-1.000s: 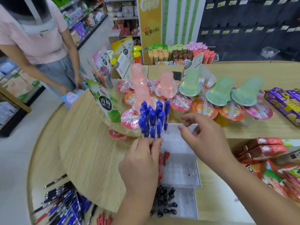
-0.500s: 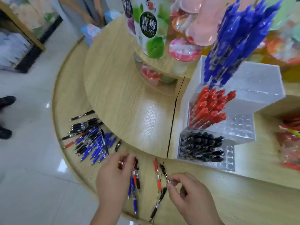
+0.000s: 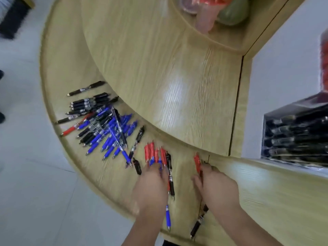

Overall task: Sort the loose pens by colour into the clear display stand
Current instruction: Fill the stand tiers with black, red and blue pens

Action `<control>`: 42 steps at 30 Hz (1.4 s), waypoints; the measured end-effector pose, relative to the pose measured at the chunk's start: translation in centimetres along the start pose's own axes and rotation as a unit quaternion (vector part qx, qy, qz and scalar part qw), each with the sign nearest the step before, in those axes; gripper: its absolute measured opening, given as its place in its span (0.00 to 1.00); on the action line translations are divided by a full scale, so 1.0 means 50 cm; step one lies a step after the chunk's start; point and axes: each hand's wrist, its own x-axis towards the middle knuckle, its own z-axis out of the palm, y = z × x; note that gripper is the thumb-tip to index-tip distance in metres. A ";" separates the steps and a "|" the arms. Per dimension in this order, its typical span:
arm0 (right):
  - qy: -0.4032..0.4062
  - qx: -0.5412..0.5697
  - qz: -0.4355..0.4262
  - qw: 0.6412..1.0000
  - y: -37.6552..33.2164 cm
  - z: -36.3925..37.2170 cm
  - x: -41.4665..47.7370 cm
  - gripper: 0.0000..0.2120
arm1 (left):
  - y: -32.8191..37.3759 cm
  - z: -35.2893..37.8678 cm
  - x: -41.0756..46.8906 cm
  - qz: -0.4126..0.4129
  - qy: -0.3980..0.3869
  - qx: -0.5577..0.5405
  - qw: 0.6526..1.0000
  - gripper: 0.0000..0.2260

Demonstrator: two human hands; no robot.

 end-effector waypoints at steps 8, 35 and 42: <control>0.005 -0.022 0.015 1.000 -0.001 0.002 0.034 0.14 | 0.025 0.021 0.038 0.043 0.018 0.065 0.997 0.12; 0.092 0.163 -0.006 0.982 0.148 -0.107 -0.137 0.06 | 0.061 0.023 -0.103 0.107 -0.043 -0.055 0.992 0.08; 0.079 0.152 0.045 0.984 0.212 -0.042 -0.142 0.06 | 0.102 0.117 -0.140 0.119 -0.089 0.047 0.988 0.18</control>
